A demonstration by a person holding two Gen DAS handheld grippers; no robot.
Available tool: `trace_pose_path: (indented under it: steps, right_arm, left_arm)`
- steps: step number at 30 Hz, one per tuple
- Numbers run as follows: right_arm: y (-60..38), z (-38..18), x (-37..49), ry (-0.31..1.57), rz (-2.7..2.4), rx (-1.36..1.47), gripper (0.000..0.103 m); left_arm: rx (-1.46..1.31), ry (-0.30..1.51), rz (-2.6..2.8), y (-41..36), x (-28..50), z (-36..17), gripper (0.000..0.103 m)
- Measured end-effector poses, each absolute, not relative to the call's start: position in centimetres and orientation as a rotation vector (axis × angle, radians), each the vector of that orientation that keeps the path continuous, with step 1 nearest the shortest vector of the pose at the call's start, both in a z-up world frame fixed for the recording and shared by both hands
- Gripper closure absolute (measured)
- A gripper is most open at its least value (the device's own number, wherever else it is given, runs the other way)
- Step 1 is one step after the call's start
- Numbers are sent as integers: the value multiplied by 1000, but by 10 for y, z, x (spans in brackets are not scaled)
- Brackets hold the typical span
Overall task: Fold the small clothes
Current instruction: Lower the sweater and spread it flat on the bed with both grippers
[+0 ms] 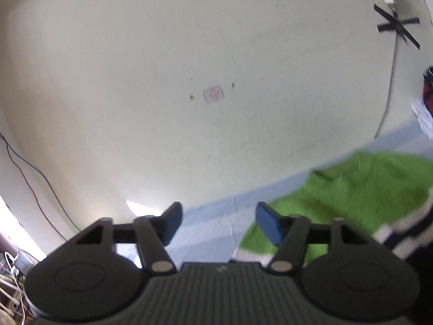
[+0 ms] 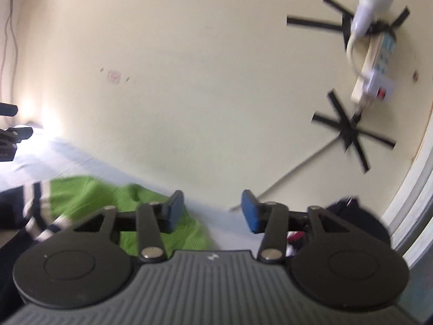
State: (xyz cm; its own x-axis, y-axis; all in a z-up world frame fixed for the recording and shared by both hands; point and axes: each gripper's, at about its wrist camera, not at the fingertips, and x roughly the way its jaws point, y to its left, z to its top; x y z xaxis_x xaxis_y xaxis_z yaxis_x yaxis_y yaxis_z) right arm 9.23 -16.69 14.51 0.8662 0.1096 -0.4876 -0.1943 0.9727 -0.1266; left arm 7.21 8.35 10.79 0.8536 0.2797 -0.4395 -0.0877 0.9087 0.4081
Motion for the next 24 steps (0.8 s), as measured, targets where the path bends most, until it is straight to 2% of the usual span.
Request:
trace_pose_path:
  steps: [1, 2, 6, 10, 11, 12, 19, 21, 24]
  right_arm:
    - [-177, 132, 79, 530, 184, -135, 24]
    - [-187, 119, 64, 566, 200, -94, 19]
    - [-215, 83, 21, 682, 240, 36, 16]
    - [-211, 62, 2, 741, 265, 98, 18]
    - [-205, 61, -2, 753, 276, 58, 46]
    - [-199, 58, -3, 760, 263, 6, 91]
    - [-244, 104, 7, 545, -14, -114, 93]
    - [-274, 95, 39, 560, -265, -264, 87]
    - [-321, 94, 42, 602, -443, -149, 81]
  left_arm:
    - [391, 533, 199, 93, 59, 94, 9]
    - [388, 559, 198, 103, 48, 82, 8]
    - [307, 700, 235, 144, 23, 47, 3]
    - [229, 745, 283, 170, 11, 32, 3]
    - [214, 747, 282, 172, 11, 30, 3]
    - [209, 746, 283, 174, 13, 33, 3]
    - [208, 672, 262, 155, 1, 47, 4]
    - [203, 647, 247, 149, -3, 53, 4]
    - [169, 608, 188, 141, -27, 65, 4]
